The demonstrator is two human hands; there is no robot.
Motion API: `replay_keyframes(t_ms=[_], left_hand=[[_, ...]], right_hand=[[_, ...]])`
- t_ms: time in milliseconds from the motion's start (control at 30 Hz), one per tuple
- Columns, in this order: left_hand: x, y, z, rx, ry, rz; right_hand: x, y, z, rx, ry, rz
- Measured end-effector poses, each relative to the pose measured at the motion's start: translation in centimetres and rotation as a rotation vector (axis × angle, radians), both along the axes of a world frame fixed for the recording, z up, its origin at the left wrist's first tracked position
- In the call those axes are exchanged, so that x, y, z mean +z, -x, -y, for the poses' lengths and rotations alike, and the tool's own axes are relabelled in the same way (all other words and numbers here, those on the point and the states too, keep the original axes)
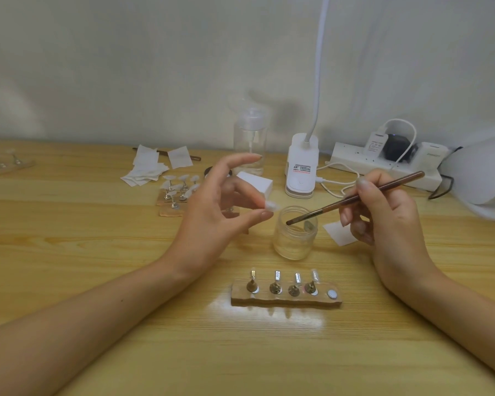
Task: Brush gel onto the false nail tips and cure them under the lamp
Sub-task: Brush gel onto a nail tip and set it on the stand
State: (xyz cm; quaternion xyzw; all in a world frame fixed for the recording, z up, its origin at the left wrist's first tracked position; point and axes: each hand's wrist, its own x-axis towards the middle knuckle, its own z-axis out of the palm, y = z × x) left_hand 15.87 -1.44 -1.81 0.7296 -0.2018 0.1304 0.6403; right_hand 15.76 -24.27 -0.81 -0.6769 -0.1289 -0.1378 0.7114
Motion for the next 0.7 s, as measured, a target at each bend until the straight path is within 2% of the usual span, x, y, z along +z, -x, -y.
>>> replay_keyframes(t_ms=[233,700], left_hand=[[0.03,0.01,0.12,-0.007,-0.039,-0.002],[-0.63,-0.4,-0.05,-0.04,-0.062,0.022]], right_hand=[[-0.26,-0.96,0.51,-0.024,-0.178,-0.124],[-0.01,-0.72,0.38,0.042,-0.175,-0.095]])
